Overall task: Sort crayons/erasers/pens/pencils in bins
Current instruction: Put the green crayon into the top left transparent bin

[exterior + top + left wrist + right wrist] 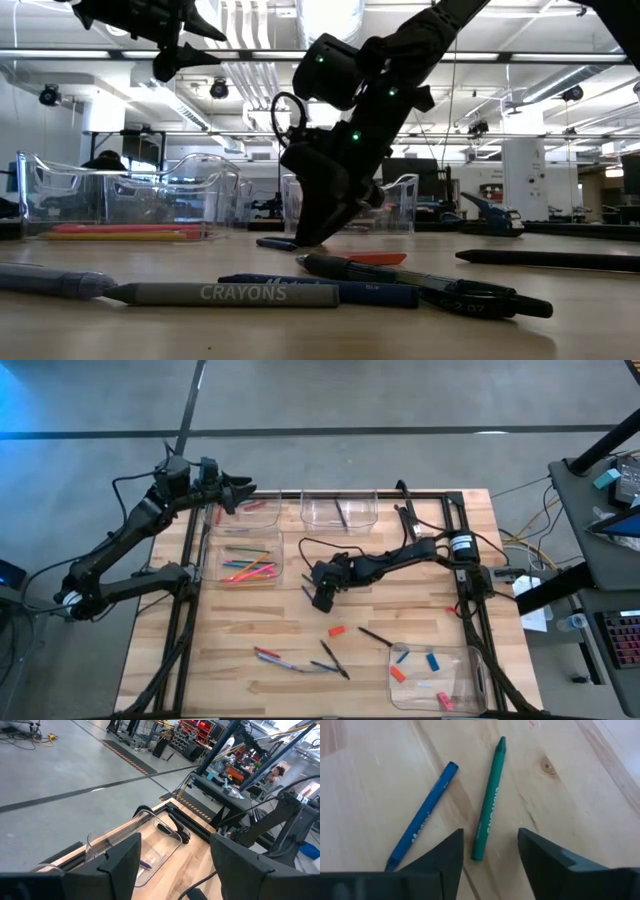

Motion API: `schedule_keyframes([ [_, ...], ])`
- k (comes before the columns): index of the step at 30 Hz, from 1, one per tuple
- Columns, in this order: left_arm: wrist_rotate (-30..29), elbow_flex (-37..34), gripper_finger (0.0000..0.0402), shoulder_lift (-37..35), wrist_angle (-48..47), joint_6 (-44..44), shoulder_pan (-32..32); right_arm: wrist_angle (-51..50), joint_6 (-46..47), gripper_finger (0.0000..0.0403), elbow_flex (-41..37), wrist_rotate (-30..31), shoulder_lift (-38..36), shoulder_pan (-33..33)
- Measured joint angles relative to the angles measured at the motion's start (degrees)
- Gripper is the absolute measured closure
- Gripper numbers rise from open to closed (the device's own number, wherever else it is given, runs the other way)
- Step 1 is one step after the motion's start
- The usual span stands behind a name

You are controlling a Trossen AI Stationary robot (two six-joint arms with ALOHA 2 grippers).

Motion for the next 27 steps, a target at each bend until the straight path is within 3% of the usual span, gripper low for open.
schedule_keyframes([
  [13, 0.02, 0.00, 0.0180, -0.74, -0.02, -0.15, -0.04, -0.81, -2.92, 0.0382, -0.04, -2.13, -0.23, -0.85],
  [19, 0.20, 0.00, 0.0180, -0.79, -0.03, -0.38, -0.04, -1.46, -2.18, 0.0386, -0.08, -2.13, -3.45, -1.35],
  [27, 0.67, 0.00, 0.0180, -0.16, -0.04, -0.42, -0.04, -4.54, -1.80, 0.0388, -0.46, 1.27, -14.35, -3.96],
])
